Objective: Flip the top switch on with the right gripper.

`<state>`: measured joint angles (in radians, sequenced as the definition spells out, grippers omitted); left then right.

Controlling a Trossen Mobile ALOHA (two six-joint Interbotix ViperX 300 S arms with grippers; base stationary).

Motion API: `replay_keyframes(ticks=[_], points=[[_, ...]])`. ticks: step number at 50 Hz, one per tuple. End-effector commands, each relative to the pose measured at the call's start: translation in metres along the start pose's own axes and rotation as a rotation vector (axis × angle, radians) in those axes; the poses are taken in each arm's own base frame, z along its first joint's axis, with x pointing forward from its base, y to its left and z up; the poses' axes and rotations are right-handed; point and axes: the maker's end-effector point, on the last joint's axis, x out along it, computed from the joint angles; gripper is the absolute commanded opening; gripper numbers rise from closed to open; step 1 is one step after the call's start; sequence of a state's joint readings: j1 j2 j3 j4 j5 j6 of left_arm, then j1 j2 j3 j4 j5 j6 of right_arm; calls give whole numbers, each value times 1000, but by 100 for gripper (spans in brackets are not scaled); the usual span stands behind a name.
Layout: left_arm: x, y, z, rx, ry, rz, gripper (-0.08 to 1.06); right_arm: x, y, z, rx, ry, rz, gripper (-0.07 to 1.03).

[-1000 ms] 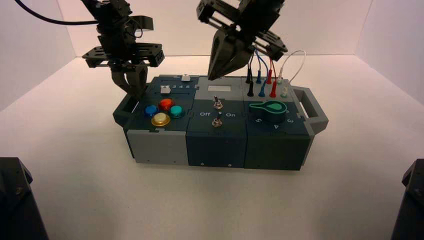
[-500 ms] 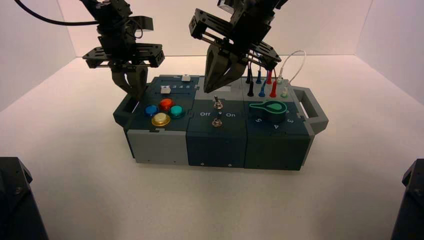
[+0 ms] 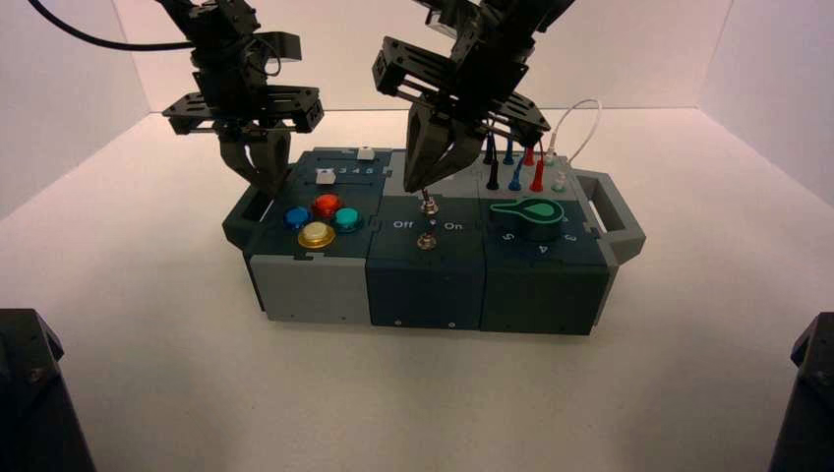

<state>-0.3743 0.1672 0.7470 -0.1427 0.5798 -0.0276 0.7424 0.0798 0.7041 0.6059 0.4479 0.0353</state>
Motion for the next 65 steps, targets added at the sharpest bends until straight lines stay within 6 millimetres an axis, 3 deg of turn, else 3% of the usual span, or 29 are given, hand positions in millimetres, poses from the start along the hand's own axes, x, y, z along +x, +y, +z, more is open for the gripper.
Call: replay_keyframes(ticks=[1,45,65], points=[[21,7,-17,-1,70,15,-3,-5,13,11,-13,-35,24,-2],[22,7,-16,5,72,16,-3,8,0,10,-31,-23,-18,-2],[22,7,-16,6,72,16,-3,7,-25,13,-18,-21,-77,-2]])
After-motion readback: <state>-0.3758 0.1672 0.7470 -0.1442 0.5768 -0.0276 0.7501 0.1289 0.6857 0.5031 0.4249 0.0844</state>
